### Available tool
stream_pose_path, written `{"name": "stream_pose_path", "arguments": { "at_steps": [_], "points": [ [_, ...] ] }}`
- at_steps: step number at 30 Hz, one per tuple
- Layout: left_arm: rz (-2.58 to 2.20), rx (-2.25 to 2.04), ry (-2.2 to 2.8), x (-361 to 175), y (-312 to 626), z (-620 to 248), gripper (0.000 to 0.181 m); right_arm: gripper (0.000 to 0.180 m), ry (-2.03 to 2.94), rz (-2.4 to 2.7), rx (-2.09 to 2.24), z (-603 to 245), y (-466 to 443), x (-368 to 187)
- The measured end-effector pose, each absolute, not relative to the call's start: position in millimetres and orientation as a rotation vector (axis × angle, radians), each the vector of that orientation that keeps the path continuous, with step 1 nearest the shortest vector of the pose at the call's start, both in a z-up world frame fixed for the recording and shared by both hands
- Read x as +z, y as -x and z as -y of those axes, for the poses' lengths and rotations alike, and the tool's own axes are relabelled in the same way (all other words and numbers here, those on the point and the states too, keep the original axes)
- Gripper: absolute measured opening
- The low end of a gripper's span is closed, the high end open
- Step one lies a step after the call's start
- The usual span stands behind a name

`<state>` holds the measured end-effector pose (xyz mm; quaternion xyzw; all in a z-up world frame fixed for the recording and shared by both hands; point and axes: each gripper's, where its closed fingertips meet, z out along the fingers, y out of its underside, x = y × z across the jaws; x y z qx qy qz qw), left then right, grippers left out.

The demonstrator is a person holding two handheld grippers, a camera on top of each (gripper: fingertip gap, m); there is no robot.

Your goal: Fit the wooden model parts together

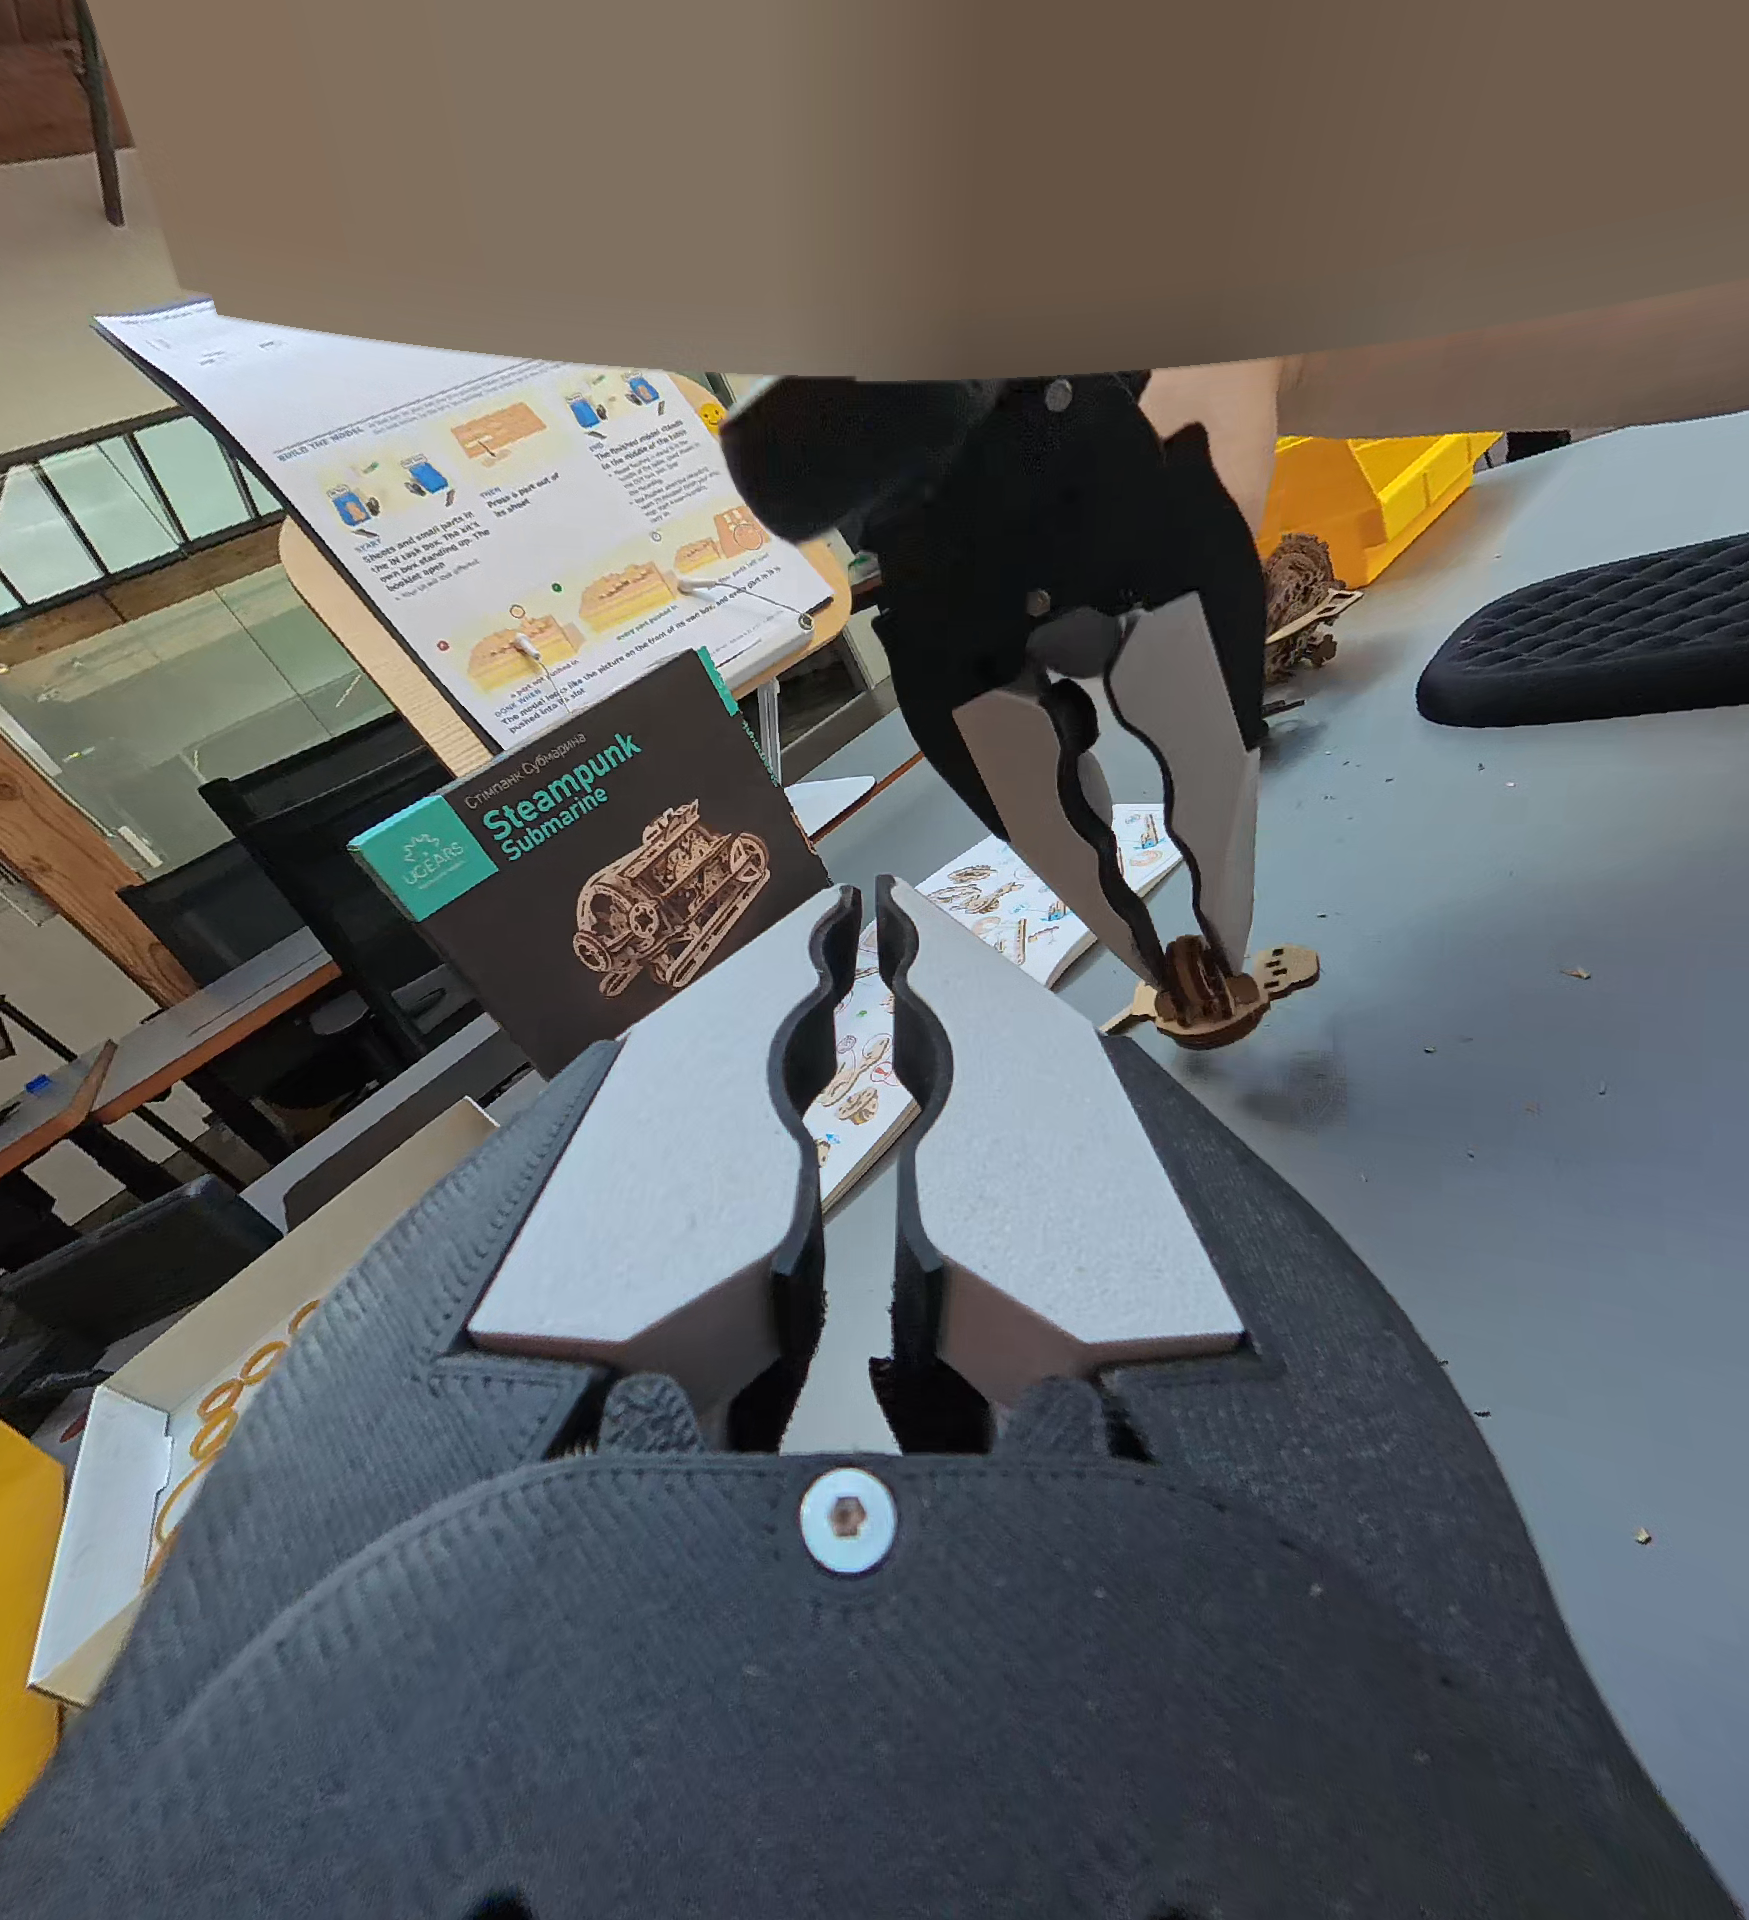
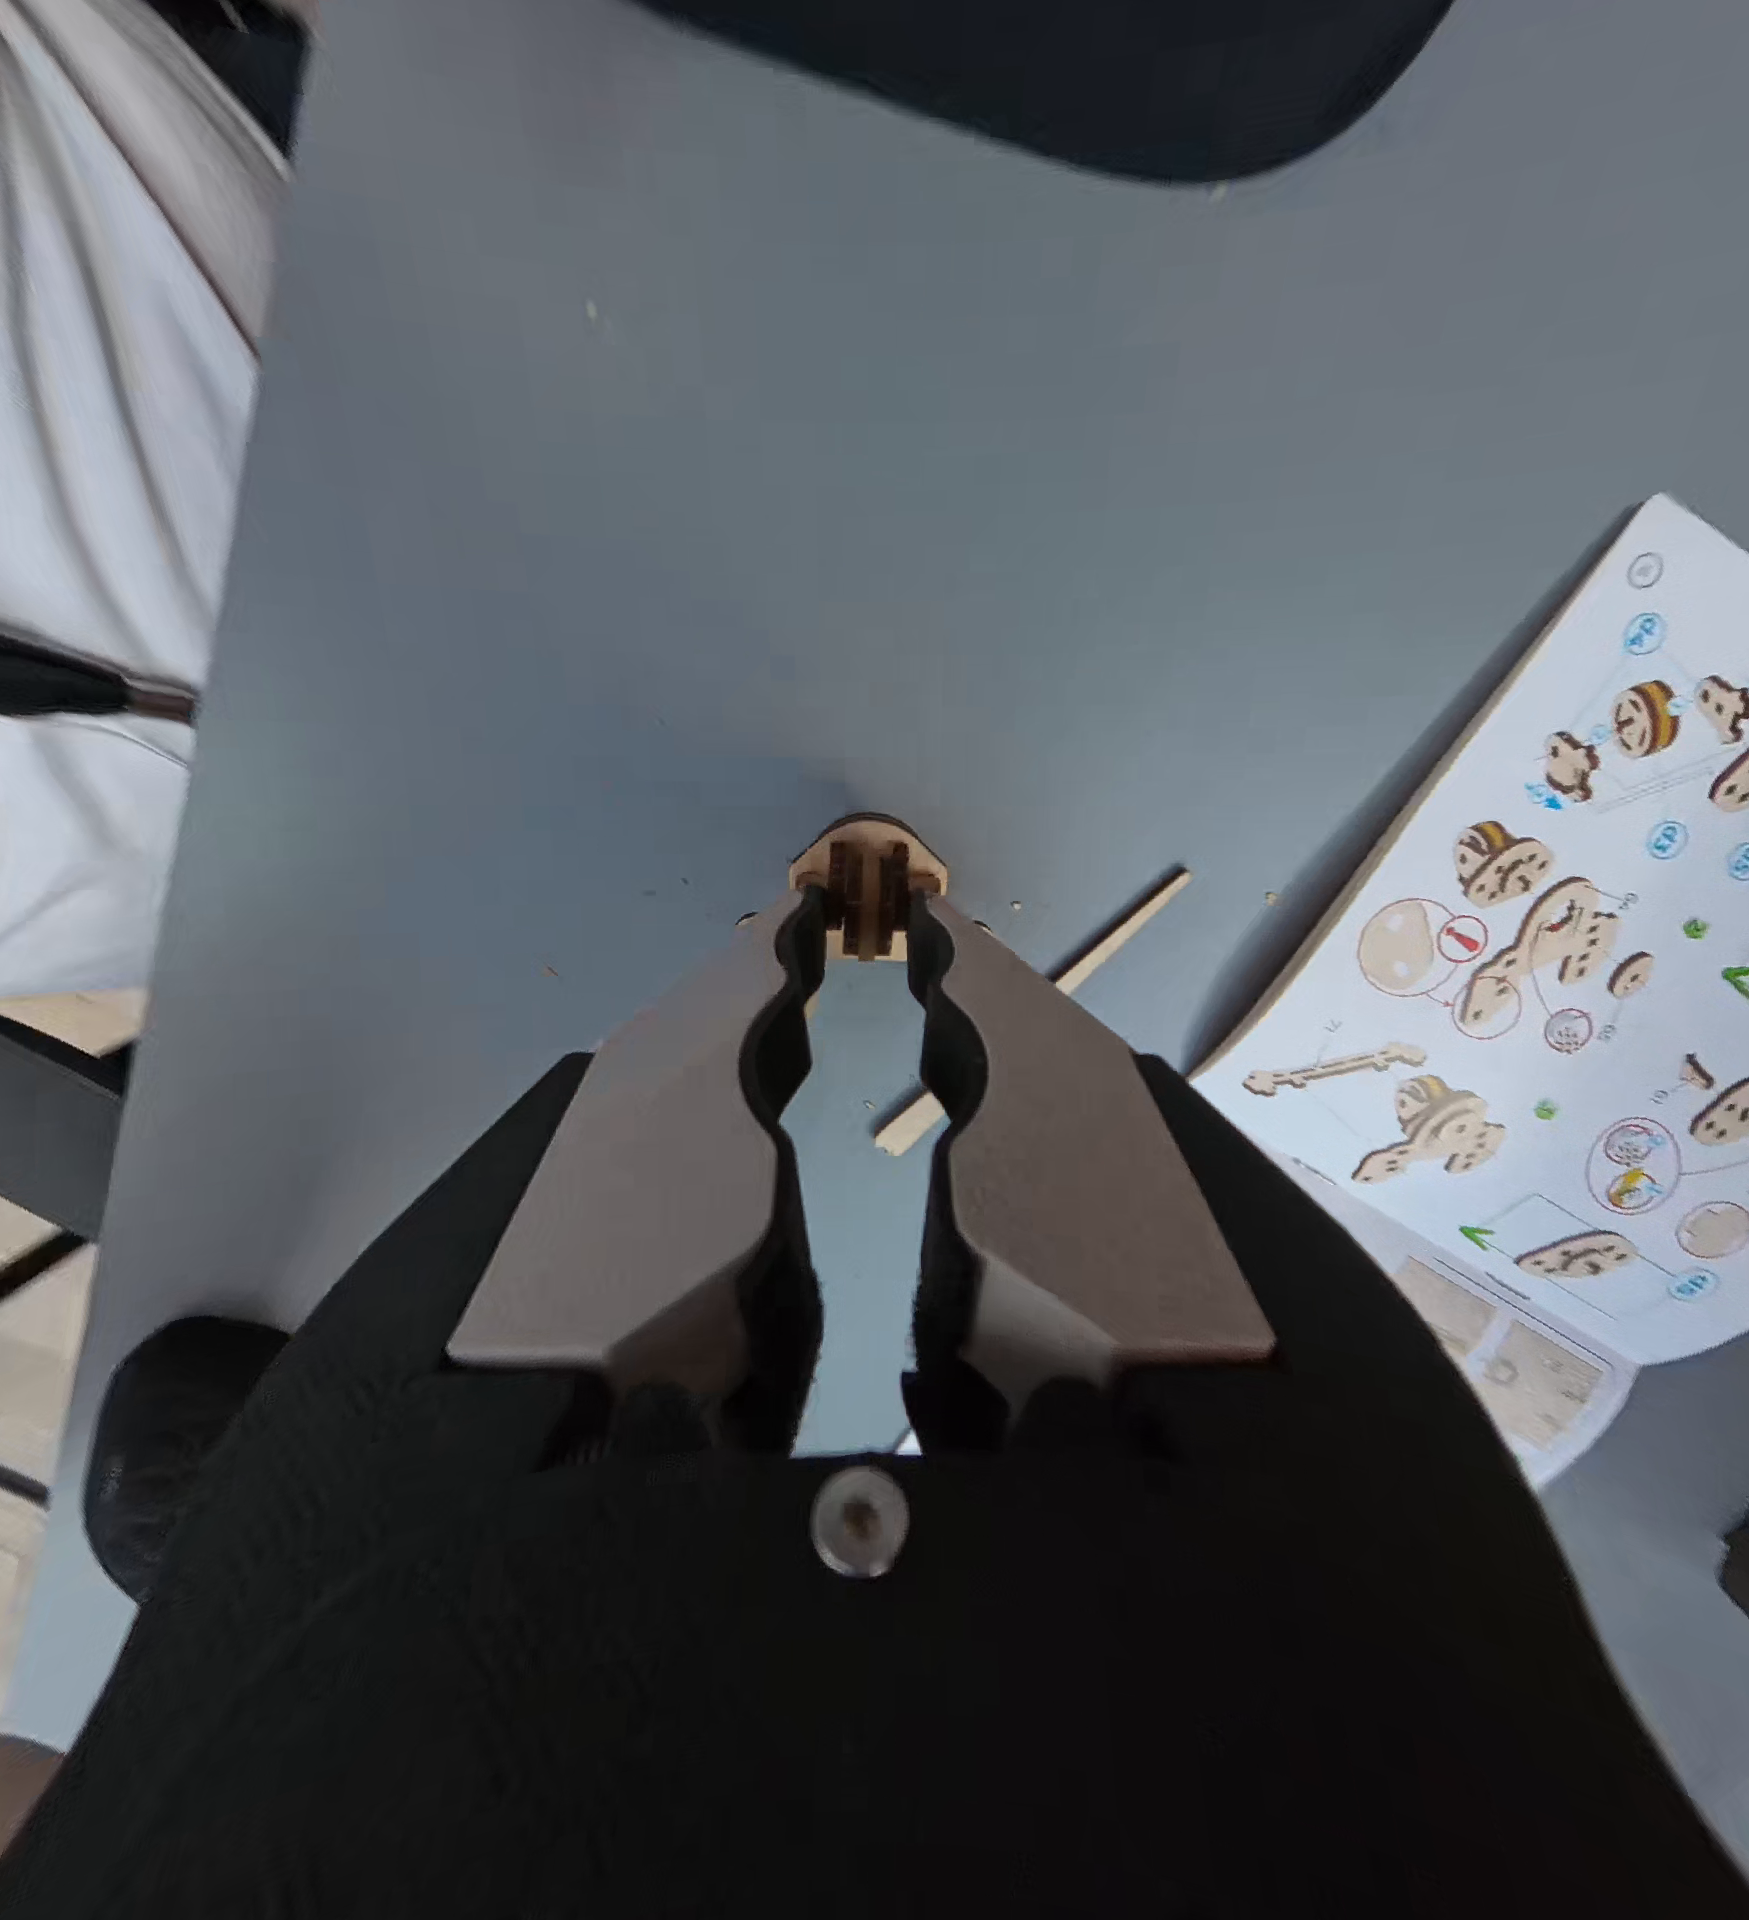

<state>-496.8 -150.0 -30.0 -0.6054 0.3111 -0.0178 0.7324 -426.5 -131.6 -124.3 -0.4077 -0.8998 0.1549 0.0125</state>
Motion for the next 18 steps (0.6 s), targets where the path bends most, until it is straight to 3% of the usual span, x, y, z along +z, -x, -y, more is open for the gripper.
{"name": "stream_pose_path", "arguments": {
  "at_steps": [6, 18],
  "points": [
    [-0.647, -0.062, 1.333, -27, 500, 149, 0.0, 0.013, 1.422, 2.403, 1.436, 134, 439, -25],
    [-0.811, -0.155, 1.251, -29, 464, 165, 0.003, 0.013, 1.34, 2.18, 1.852, 153, 438, 26]
  ]
}}
